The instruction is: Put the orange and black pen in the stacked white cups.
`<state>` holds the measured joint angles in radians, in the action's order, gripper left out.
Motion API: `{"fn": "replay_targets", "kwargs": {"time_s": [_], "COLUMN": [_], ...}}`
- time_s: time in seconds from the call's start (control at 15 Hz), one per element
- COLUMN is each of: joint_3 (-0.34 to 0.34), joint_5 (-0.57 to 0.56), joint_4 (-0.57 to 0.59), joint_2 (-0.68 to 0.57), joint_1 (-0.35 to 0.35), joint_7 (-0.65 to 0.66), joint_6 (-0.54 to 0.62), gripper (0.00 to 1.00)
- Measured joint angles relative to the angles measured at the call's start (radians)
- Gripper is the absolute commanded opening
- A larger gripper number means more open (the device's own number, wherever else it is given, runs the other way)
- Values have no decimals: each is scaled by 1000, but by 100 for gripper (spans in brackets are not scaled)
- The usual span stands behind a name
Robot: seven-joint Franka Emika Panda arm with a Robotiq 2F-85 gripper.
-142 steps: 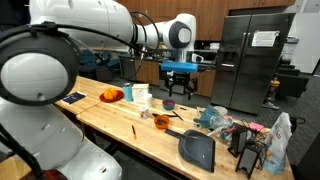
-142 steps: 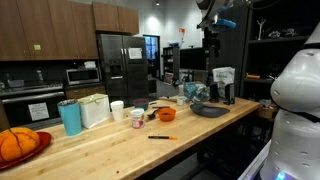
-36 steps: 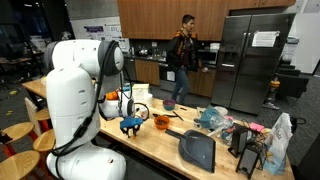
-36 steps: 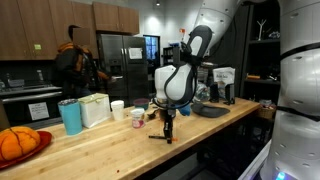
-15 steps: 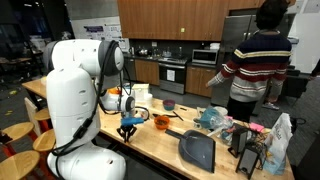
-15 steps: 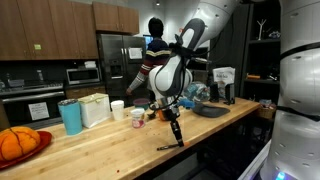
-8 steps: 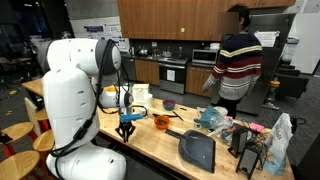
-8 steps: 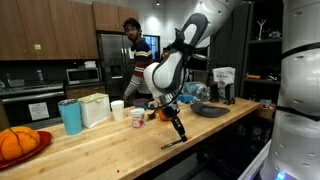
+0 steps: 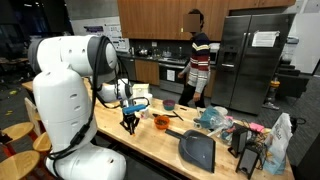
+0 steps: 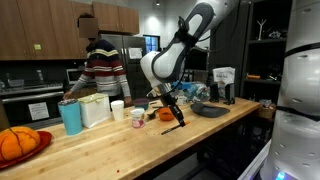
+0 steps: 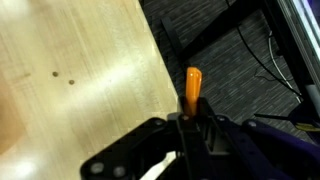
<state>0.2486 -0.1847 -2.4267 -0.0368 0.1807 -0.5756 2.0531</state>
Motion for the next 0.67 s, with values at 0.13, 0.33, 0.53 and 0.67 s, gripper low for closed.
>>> {"fn": "replay_targets", "kwargs": {"time_s": [0.13,0.33,0.53,0.67], "joint_3": [-3,-2,1,10], "joint_5": [-22,-83,-204,-284], "joint_4": [17,49,94,131], "joint_2": [14,22,21,16], "joint_1": [0,2,17,35], "joint_7": [0,12,52,71], "joint_6": [-24,-60,-150,-248], "gripper": [3,3,3,3]}}
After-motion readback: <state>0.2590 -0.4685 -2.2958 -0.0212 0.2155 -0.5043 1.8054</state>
